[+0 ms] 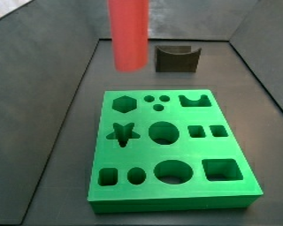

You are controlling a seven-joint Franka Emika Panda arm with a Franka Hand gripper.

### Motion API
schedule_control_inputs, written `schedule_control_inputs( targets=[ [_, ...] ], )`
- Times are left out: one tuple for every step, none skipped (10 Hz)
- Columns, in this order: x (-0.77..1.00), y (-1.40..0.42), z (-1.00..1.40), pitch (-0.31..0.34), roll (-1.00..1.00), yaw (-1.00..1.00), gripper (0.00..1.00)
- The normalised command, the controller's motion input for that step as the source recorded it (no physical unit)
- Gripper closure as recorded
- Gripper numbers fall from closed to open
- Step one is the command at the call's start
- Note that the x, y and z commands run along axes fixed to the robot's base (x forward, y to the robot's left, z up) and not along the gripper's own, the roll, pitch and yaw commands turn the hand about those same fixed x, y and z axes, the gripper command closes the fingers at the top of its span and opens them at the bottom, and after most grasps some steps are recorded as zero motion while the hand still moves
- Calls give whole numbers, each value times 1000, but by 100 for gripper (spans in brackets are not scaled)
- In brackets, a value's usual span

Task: Pick up the oval object. Move up. Move to above the board. Insert the oval object.
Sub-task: Insert the oval object.

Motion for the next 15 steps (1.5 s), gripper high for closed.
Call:
schedule_control_inputs(
  targets=[
    [354, -469, -237, 30, 23, -429, 100],
    [251, -460, -163, 53, 0, -509, 100],
    [0, -417, -120, 47, 0, -769, 100],
    [17, -383, -131, 79, 0, -711, 100],
    [51, -389, -114, 64, 0, -700, 100],
    [46, -389, -117, 63, 0, -709, 100],
    [94, -394, -109, 63, 0, -669, 100],
    [180, -389, -106, 51, 0, -611, 100],
    [263, -394, -146, 30, 0, -551, 100],
    [271, -389, -214, 73, 53, -480, 100],
    [231, -397, -191, 99, 96, -457, 100],
    [257, -420, -306, 77, 143, -429, 100],
    [331, -454, -289, 64, 144, -363, 100],
    [497, -403, -231, 71, 137, -274, 100],
    [551, -317, -163, 99, 147, -249, 100]
  ],
)
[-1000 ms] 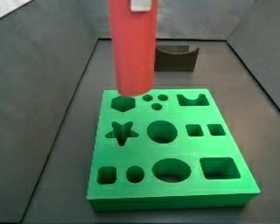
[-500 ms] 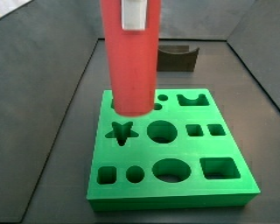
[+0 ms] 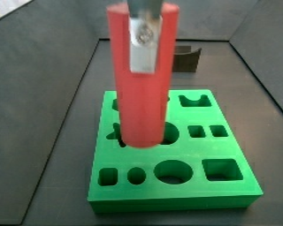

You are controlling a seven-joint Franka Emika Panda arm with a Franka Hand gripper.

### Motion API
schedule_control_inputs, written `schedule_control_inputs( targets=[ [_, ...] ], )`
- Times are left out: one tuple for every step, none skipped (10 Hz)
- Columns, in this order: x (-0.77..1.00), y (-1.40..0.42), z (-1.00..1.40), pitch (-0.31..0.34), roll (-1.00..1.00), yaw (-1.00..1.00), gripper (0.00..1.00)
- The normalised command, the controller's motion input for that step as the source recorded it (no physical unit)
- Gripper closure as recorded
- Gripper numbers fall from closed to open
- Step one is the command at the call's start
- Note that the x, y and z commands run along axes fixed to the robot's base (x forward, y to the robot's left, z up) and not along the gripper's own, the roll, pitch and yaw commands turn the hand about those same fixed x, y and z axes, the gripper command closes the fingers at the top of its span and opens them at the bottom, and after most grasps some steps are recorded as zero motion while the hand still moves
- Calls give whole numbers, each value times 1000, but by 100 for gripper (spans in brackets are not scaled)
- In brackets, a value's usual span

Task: Pick up the oval object. Move up. Move to above the board. Insert the oval object.
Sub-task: Insert the oval object.

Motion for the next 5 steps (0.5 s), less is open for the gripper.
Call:
schedule_control_inputs(
  targets=[
    [557, -186, -131, 179, 174, -211, 100],
    [694, -209, -103, 206, 230, -51, 100],
    [794, -154, -74, 217, 244, 11, 100],
    [760, -171, -46, 217, 270, 34, 100],
    [760, -163, -17, 196, 251, 29, 100]
  ],
)
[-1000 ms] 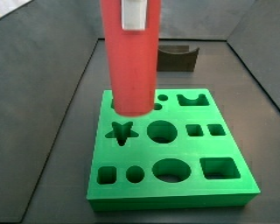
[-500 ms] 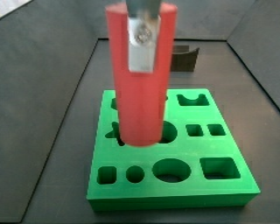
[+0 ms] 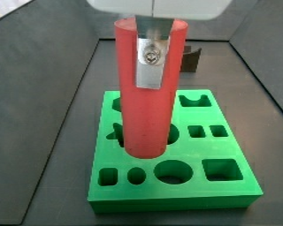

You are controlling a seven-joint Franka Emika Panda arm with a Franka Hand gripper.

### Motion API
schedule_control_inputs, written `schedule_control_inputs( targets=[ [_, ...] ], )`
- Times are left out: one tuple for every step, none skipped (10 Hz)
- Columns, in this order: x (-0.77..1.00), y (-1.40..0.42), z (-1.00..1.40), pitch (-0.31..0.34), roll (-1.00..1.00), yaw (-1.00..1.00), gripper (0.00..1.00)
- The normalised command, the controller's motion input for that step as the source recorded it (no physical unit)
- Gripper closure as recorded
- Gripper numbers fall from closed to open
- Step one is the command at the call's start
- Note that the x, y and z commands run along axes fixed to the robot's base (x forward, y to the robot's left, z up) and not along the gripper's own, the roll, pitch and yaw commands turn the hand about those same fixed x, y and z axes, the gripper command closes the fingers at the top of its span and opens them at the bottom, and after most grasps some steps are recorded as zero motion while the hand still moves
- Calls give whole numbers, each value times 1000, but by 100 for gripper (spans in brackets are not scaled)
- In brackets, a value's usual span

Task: Pick up the oval object. Move up. Move to above the board. Insert the oval object.
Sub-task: Insert the oval object.

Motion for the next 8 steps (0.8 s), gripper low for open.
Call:
schedule_control_inputs(
  targets=[
    [886, -200, 0, 196, 233, 109, 100],
    [951, -191, 0, 160, 163, 126, 100],
    [1000, -154, -109, 157, 61, 120, 100],
    [1000, 0, -183, 193, 0, 140, 100],
    [971, 0, -60, 233, 11, 183, 100],
    [983, 6, 0, 217, 34, 223, 100],
    [977, 0, 0, 220, 64, 229, 100],
    [971, 0, 0, 203, 59, 271, 100]
  ],
)
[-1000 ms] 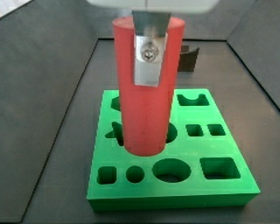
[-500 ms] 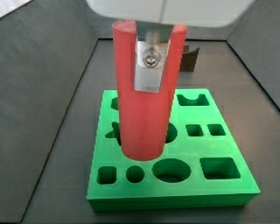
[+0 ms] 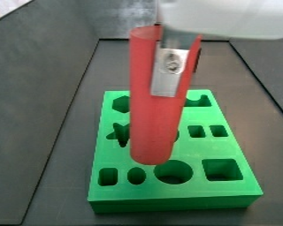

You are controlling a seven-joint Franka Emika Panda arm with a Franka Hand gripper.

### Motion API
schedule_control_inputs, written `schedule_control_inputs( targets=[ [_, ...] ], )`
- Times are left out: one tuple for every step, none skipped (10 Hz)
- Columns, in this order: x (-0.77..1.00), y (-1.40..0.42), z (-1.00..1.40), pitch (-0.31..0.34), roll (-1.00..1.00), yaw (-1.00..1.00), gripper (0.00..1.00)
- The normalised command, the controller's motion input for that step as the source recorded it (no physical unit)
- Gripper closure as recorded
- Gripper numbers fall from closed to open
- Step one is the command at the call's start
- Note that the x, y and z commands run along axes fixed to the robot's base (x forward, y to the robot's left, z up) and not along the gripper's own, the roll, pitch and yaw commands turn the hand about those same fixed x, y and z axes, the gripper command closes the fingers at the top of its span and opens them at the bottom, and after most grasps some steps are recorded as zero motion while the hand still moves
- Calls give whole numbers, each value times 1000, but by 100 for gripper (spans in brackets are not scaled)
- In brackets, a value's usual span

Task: Pick up the oval object. Move up. Move to above the board. Insert the oval object.
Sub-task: Insert the oval object.

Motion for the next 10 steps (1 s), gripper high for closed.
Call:
schedule_control_inputs(
  targets=[
    [966, 0, 0, 217, 71, 206, 100],
    [969, 0, 0, 210, 70, 183, 100],
    [966, 0, -9, 214, 100, 209, 100],
    [983, -29, 0, 199, 97, 171, 100],
    [1000, -186, -6, 184, 67, 34, 100],
    [997, -191, -37, 201, 70, 3, 100],
    [989, -174, -57, 214, 76, 9, 100],
    [1000, -123, -120, 204, 90, 26, 100],
    [1000, -26, -134, 181, 80, 86, 100],
    [1000, 0, -151, 209, 90, 140, 100]
  ],
)
